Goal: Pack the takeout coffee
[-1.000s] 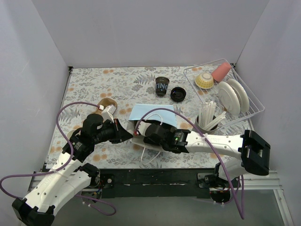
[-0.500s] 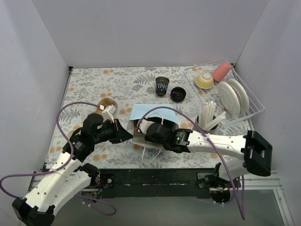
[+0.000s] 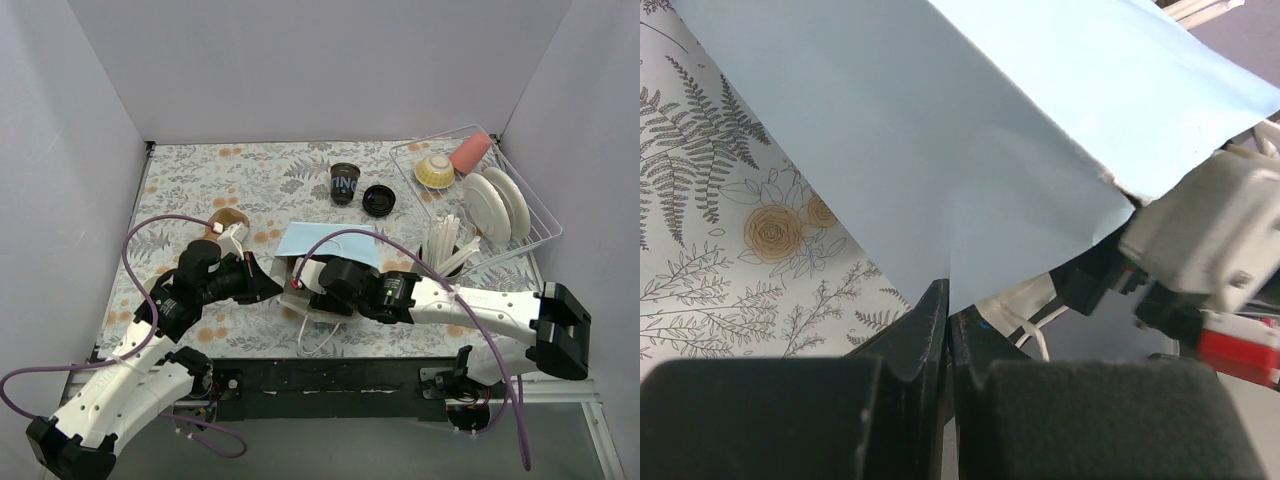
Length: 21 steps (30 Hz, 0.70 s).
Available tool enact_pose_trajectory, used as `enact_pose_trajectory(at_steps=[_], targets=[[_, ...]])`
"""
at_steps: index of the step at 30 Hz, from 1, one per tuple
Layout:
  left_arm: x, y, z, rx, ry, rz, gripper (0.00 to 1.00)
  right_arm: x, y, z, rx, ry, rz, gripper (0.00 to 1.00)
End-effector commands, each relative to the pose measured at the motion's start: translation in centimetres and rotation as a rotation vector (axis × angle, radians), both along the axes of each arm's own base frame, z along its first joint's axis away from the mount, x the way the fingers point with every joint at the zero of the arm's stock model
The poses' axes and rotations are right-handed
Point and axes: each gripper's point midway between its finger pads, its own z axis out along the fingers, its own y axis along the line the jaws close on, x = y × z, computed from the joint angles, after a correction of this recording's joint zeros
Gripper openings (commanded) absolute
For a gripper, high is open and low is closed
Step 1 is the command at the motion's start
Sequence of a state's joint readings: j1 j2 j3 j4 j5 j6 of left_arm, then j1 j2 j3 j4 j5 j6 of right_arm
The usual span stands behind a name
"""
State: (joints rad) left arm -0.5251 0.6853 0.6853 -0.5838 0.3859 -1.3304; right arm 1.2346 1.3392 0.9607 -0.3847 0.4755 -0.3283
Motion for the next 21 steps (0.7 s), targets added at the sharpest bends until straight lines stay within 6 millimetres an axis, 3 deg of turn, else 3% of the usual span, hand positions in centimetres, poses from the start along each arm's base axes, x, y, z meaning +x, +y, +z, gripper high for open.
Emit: enact_pose_trajectory(at_steps=[1,8,13,21], targets=[[-0.1,-0.2,1.6,-0.021,-0.035,-0.021,0.00,0.8,0.0,-0.6,-0.062,0.011,-0.045,0.38],[-0.3,-0.1,1.6,-0.031,-0.028,-0.011,0.00,2.8,0.0,-0.9,-0.067,-0.045,-0.130,0.37],[-0.5,0.0,1.7,-0.032,-0.028,-0.007,0.00,3.7,-0.1,0.0,-0.043,-0.090,-0.175,0.37],[-0.1,0.1,2.0,-0.026,-0.032,0.010,0.00,2.2,0.5,1.5,-0.026,-0.033,-0.053,0.37]])
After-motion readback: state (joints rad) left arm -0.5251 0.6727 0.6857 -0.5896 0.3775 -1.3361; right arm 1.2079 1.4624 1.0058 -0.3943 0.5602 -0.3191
